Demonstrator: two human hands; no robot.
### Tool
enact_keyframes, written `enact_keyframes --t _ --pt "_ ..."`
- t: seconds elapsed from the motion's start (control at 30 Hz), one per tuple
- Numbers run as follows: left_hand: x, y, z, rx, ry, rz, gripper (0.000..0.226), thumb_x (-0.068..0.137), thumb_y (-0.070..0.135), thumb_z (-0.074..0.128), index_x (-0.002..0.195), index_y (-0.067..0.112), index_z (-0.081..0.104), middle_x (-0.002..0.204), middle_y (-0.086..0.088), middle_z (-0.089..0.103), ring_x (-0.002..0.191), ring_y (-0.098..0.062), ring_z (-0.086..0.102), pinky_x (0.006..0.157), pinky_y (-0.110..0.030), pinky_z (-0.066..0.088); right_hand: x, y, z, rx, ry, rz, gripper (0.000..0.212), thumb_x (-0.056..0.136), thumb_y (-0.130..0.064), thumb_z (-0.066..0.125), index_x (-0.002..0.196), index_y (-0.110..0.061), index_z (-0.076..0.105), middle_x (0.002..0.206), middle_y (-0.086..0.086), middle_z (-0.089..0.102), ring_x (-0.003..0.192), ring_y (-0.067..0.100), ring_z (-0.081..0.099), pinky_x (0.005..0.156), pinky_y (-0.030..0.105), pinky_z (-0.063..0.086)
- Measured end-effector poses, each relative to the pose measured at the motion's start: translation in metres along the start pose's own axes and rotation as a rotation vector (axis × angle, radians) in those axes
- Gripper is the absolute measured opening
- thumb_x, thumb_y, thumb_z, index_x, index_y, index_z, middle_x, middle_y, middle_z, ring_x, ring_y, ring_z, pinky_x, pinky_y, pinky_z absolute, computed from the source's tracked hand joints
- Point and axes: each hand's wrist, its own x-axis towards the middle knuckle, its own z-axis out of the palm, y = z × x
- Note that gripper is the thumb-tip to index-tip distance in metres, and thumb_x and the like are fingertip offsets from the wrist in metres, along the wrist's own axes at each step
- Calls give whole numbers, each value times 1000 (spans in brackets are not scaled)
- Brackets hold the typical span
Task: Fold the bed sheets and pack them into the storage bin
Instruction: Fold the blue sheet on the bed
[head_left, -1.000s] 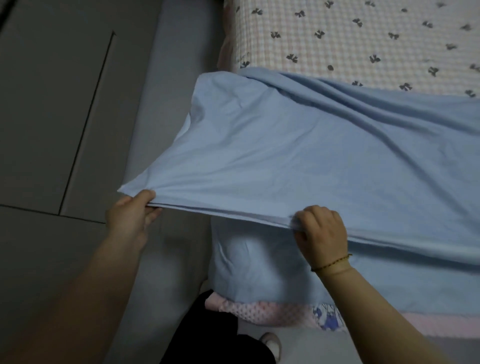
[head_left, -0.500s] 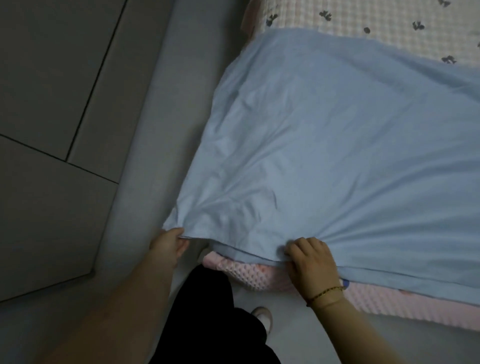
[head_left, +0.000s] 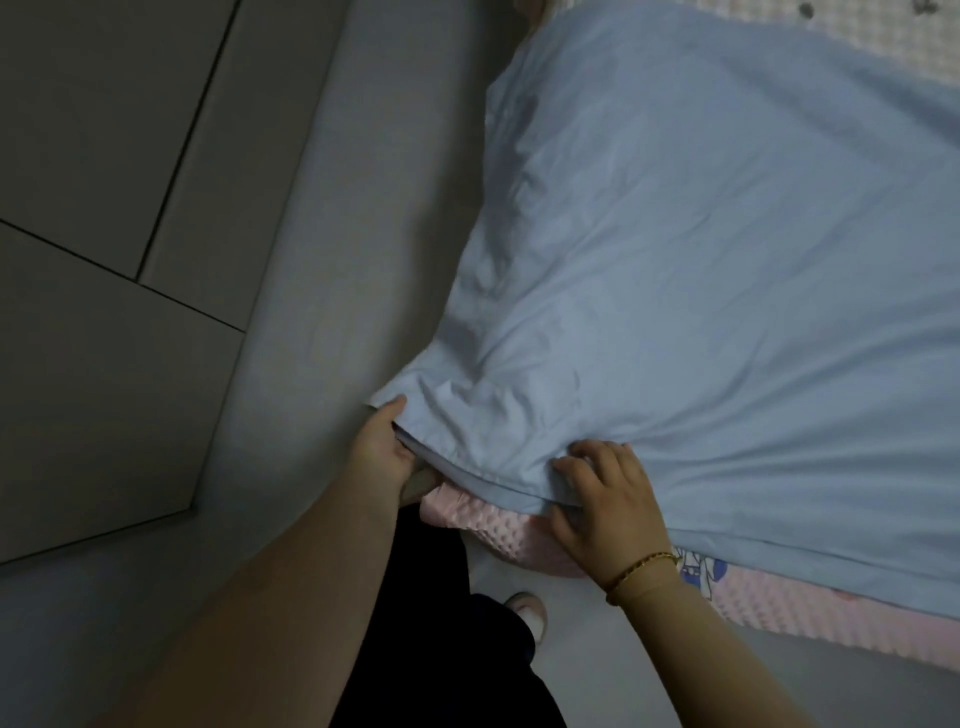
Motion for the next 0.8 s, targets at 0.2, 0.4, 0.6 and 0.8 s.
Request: enact_keyframes --t 0.2,0.4,0.6,0.8 --pt "-13 51 -1 495 292 630 25 84 -1 60 107 -10 62 71 0 55 62 -12 48 45 -8 37 5 -4 -9 3 -114 43 35 61 -37 45 84 -17 62 80 9 65 83 18 46 74 30 50" --pt "-109 56 -3 859 193 1092 4 80 4 67 77 6 64 55 8 49 50 6 49 48 -7 33 42 -46 -55 267 -118 128 45 68 -37 51 90 -2 70 87 13 70 79 22 66 71 25 52" --pt "-188 54 17 1002 -60 1310 5 78 0 68 75 -4 70 70 -4 61 70 3 47 57 0 35 99 -131 -132 1019 -7 286 25 79 -28 64 100 -22 52 96 -18 55 91 -2 54 88 7 40" --pt "-200 85 34 976 -237 1209 9 78 -12 61 79 -10 70 59 14 53 55 5 54 57 -2 38 133 -145 -150 963 -34 322 20 83 -5 63 79 -23 54 76 -11 59 70 -9 59 69 5 45"
